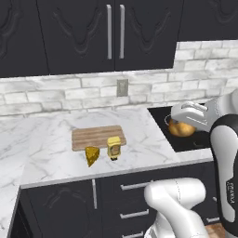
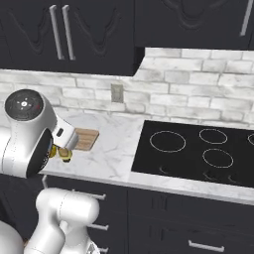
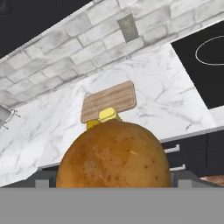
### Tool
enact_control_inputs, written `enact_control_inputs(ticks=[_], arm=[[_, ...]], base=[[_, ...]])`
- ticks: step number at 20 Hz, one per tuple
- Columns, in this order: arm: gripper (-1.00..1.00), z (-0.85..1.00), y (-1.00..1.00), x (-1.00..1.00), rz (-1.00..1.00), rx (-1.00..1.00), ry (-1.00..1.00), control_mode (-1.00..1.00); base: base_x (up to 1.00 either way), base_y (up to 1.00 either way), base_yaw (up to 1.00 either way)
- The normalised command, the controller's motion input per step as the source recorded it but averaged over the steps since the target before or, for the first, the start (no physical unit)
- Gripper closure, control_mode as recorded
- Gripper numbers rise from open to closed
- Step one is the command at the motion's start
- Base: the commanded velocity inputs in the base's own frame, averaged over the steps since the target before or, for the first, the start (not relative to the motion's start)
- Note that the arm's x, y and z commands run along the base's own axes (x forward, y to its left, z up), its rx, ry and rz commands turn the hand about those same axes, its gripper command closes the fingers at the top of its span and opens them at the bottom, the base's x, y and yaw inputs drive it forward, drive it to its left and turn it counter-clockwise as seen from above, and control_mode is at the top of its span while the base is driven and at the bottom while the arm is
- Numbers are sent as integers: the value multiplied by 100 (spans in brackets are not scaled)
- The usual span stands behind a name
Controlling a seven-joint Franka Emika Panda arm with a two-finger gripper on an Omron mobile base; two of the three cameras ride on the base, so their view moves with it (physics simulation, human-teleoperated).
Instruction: Retrieve the reheated potato from the microwave, then place the potato, cheese, and condiment on the cutting board.
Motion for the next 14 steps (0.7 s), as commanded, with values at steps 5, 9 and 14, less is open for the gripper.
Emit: enact_control_inputs(ticks=[5, 9, 14], arm=[[100, 0, 0, 0, 0, 0, 0, 100], [100, 0, 0, 0, 0, 0, 0, 100], [100, 0, 0, 0, 0, 0, 0, 100]], base=[[30, 51, 0], [54, 30, 1], [42, 27, 13]])
